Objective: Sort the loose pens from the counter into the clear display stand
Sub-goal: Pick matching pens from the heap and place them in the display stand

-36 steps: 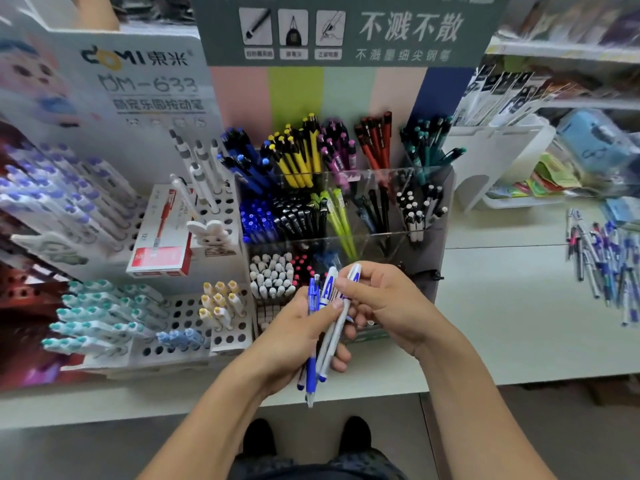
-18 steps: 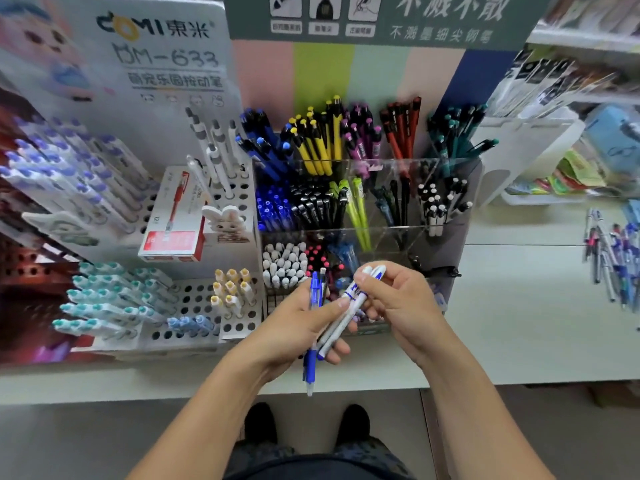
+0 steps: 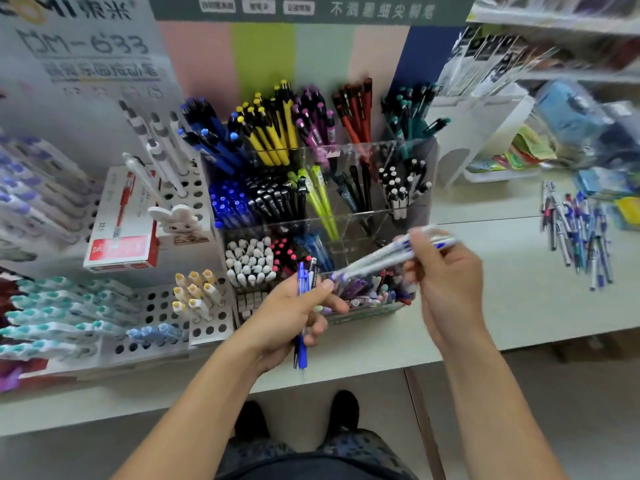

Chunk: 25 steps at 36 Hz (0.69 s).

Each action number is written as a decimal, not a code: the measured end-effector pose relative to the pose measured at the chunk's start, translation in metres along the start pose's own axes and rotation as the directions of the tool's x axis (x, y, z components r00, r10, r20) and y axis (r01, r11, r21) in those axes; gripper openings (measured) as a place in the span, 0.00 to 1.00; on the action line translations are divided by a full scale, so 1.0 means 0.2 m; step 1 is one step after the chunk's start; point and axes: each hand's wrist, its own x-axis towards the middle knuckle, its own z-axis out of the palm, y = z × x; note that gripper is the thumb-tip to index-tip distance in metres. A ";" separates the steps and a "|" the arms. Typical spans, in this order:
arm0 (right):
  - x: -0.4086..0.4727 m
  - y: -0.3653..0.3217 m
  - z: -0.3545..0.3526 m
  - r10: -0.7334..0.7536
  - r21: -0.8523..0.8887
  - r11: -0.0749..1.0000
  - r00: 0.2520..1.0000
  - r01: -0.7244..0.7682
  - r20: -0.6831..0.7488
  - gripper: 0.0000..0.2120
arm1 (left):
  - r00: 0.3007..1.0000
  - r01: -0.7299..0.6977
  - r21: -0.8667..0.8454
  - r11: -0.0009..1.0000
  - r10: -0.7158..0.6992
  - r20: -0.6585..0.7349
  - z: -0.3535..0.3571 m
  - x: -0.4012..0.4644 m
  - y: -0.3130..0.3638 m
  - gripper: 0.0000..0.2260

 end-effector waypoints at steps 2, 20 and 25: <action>0.06 -0.05 -0.02 -0.184 -0.110 0.979 0.979 0.174 -0.092 0.06 | 1.000 0.012 -0.082 0.997 -0.012 0.003 -0.01 0.01 0.01 0.03; 0.12 0.34 0.24 -0.193 -0.745 0.545 0.923 0.384 0.334 0.06 | 0.997 0.060 -0.337 0.940 -0.036 0.074 -0.04 -0.04 0.03 0.09; 0.12 0.30 0.23 -0.068 -0.751 0.587 0.943 0.303 0.327 0.13 | 0.999 0.043 -0.276 0.960 -0.037 0.028 -0.04 -0.04 0.02 0.06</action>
